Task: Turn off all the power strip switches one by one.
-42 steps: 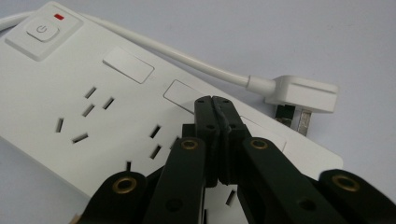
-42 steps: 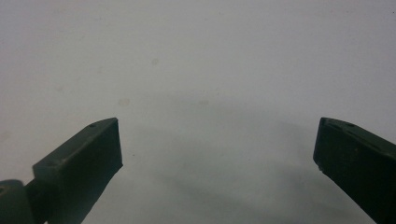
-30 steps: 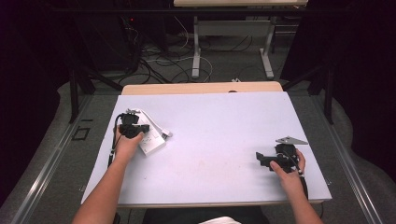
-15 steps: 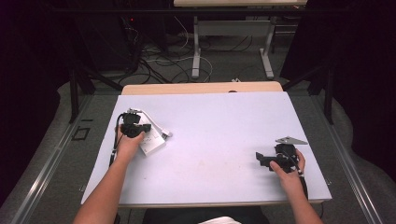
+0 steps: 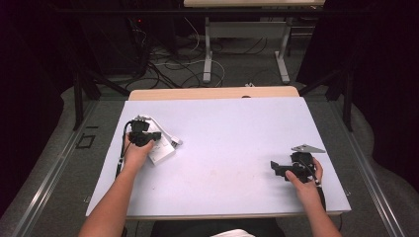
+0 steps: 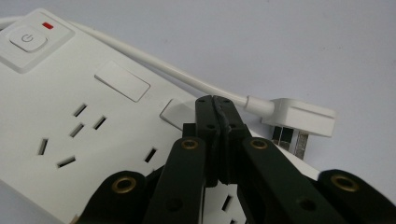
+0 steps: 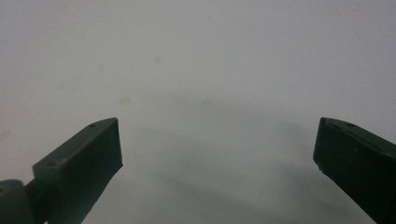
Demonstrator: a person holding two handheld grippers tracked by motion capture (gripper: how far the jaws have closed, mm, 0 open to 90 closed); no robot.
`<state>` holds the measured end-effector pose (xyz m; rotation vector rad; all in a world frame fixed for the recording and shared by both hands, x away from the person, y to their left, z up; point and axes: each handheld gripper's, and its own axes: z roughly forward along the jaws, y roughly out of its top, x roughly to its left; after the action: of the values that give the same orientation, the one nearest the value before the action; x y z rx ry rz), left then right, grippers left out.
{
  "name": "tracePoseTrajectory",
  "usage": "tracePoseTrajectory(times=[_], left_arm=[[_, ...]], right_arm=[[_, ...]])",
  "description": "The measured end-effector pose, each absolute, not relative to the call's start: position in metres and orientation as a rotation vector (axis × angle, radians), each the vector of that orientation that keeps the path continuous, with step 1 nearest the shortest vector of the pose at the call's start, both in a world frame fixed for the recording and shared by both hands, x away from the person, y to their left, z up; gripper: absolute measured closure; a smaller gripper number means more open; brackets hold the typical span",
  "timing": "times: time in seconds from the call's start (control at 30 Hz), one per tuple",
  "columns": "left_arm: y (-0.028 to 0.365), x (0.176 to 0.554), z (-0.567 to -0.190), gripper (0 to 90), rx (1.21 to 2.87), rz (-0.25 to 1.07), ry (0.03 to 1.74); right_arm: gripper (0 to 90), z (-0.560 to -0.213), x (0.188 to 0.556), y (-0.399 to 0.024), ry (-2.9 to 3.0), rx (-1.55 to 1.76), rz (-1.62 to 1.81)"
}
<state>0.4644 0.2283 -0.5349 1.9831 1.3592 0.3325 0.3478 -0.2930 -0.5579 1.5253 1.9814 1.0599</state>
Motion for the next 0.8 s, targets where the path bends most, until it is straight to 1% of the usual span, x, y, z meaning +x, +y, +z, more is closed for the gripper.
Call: tracePoseTrajectory(times=[0.1, 0.5, 0.67, 0.7, 0.77, 0.8], left_arm=[[0.225, 0.463, -0.535, 90.0, 1.999, 0.379, 1.349], [0.227, 0.459, -0.533, 89.8, 1.986, 0.382, 1.377], [0.227, 0.455, -0.53, 89.8, 1.981, 0.382, 1.364], [0.227, 0.453, -0.528, 89.8, 1.993, 0.365, 1.363], [0.225, 0.451, -0.529, 89.8, 1.989, 0.391, 1.351], [0.225, 0.45, -0.529, 89.8, 1.989, 0.385, 1.353]], right_arm=[[0.6, -0.558, 0.348, -0.293, 1.98, 1.525, 1.063], [0.6, -0.558, 0.348, -0.295, 1.981, 1.527, 1.058], [0.6, -0.557, 0.347, -0.295, 1.98, 1.524, 1.058], [0.6, -0.557, 0.347, -0.295, 1.979, 1.522, 1.058], [0.6, -0.557, 0.347, -0.295, 1.973, 1.529, 1.061], [0.6, -0.557, 0.347, -0.295, 1.973, 1.528, 1.061]])
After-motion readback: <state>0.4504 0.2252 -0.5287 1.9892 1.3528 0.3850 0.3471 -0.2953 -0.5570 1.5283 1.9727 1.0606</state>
